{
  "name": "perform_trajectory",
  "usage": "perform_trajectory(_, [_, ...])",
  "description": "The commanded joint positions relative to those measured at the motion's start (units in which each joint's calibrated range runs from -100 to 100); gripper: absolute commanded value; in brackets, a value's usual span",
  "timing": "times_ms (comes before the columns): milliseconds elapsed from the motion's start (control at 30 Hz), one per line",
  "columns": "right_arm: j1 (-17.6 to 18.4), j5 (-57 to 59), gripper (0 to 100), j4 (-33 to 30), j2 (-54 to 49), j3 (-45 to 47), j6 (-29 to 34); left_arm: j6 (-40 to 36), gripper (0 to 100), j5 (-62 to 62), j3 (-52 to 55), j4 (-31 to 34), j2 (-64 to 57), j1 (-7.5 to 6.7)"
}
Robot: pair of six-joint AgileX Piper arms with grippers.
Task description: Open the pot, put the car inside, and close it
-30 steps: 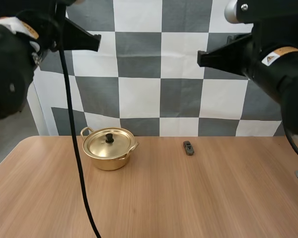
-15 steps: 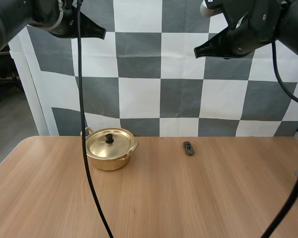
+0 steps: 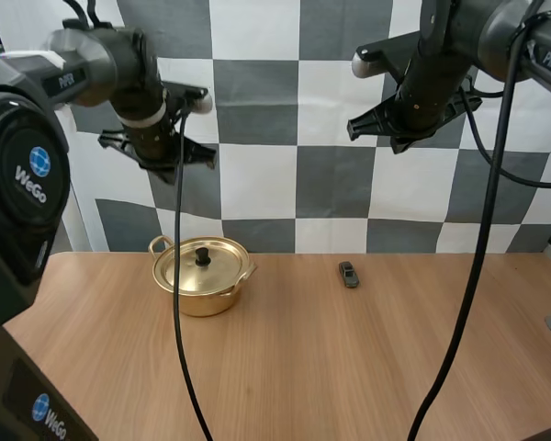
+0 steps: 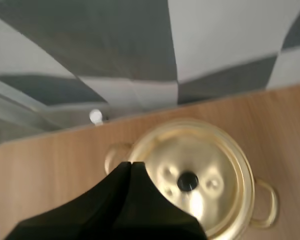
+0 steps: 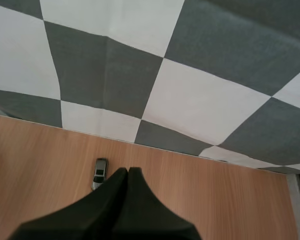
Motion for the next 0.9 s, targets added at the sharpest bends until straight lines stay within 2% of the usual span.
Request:
perform_trajectory(0, [0.0, 0.2, 0, 0.0, 0.0, 0.1, 0.0, 2.0, 0, 6.3, 6.2, -1.7, 0.1, -0.05])
perform_trajectory(167, [0.0, 1.5, 0, 0.0, 0.0, 0.1, 0.0, 2.1, 1, 3.7, 5.6, -1.7, -1.3, -0.05])
perform_trajectory(233, [0.0, 1.8, 0, 0.0, 0.0, 0.1, 0.0, 2.9, 11, 3.7, 4.9, -1.4, -2.0, -0.05])
perform_trajectory(300, [0.0, 2.0, 0, 0.1, 0.0, 0.1, 0.0, 4.1, 29, 3.9, 4.0, -1.4, -2.3, -0.05])
perform_trajectory(467, [0.0, 2.0, 0, 0.3, 0.0, 0.1, 0.0, 12.7, 100, 8.9, 3.0, -2.4, -2.6, -0.11])
perform_trajectory(600, [0.0, 2.0, 0, 0.6, 0.0, 0.1, 0.0, 13.3, 100, 10.5, 3.0, -3.3, -2.6, -0.11])
perform_trajectory(800, [0.0, 2.0, 0, 1.6, 0.0, 0.1, 0.0, 13.3, 100, 7.8, 3.1, -10.5, -0.8, -0.11])
perform_trajectory(867, [0.0, 2.0, 0, 1.6, 0.0, 0.1, 0.0, 13.0, 100, 6.8, 3.3, -11.1, 0.1, -0.11])
